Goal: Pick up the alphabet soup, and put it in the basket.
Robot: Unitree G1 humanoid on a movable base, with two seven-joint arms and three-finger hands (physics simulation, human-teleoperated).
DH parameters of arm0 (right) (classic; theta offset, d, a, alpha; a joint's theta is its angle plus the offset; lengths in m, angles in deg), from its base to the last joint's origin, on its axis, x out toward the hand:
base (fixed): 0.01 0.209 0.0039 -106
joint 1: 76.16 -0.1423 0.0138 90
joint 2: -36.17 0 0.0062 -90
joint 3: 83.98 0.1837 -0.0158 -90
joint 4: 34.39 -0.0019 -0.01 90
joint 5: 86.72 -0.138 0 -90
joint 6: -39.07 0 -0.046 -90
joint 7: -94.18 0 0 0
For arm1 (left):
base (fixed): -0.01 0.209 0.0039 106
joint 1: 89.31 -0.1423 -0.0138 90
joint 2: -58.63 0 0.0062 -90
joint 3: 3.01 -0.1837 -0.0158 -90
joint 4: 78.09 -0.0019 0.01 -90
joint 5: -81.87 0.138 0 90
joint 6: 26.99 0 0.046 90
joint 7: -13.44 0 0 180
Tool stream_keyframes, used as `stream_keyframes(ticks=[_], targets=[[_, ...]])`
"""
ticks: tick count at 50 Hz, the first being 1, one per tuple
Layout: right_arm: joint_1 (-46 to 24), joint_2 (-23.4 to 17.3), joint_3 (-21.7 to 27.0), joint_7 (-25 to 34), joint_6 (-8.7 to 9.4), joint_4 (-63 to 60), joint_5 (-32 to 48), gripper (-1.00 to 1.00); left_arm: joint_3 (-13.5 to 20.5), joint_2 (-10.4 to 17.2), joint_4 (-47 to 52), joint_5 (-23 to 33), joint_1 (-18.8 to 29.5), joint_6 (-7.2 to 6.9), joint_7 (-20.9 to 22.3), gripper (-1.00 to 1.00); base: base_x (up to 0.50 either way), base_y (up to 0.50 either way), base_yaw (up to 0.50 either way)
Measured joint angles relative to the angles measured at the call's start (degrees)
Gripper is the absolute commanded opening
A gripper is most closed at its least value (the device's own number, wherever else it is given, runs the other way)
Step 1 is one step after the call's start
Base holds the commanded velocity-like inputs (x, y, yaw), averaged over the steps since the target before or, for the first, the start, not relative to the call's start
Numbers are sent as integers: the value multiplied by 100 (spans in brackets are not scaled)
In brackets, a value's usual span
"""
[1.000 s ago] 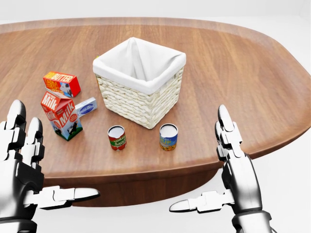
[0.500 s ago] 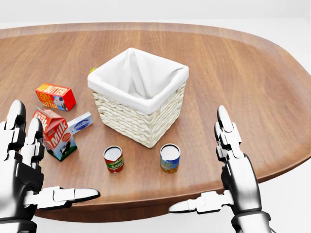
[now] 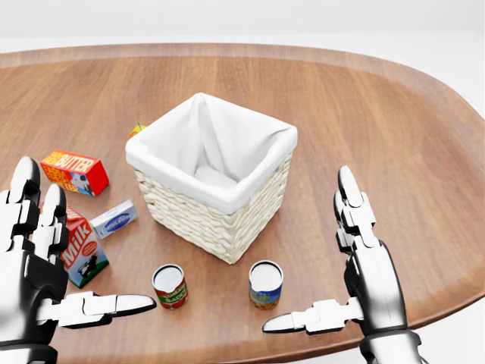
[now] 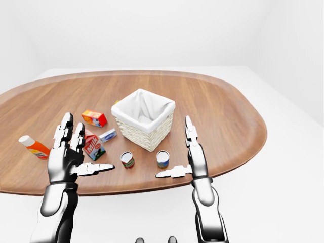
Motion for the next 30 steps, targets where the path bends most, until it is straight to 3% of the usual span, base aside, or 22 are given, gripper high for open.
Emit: stream_keyframes(ticks=[30], targets=[[14,-2,-28,-9,3,-1,27,100,7,1,25,2,-5,-21,-8,100,19,-2,0]])
